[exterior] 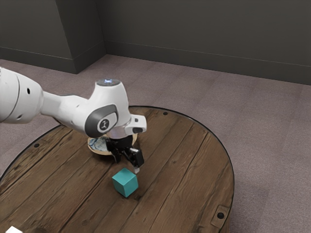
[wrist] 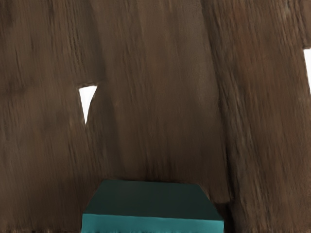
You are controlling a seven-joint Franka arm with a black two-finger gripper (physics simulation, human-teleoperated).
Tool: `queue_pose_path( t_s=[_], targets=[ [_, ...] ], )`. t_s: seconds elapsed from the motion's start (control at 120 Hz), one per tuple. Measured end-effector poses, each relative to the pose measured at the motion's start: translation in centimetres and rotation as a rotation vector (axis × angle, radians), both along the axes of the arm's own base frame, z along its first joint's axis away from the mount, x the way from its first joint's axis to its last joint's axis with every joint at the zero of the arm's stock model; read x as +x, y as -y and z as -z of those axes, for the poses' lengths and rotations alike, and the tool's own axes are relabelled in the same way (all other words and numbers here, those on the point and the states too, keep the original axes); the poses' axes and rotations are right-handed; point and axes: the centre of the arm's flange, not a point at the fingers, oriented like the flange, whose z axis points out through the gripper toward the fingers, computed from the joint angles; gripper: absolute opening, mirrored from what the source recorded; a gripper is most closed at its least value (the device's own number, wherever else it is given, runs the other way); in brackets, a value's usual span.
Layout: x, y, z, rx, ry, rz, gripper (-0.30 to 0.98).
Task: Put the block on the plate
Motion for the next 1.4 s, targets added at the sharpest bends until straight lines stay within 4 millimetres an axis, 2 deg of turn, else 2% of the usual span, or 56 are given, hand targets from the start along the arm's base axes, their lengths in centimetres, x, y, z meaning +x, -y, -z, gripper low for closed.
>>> queue_pose_path(
  t_s=[0.233,0.742,1.1,1.283,1.4],
  targets=[
    [-1.6,1.4,0.9,-0.003,-0.004,-0.019,0.69],
    [-2.3,-0.1,2.7,0.011,-0.056,-0.100,0.68],
    [-2.3,-0.3,4.8,0.024,-0.087,-0.125,0.54],
    [-2.3,-0.4,5.1,0.027,-0.090,-0.132,0.45],
    [-2.3,-0.4,5.0,0.030,-0.090,-0.135,0.44]
  ],
)
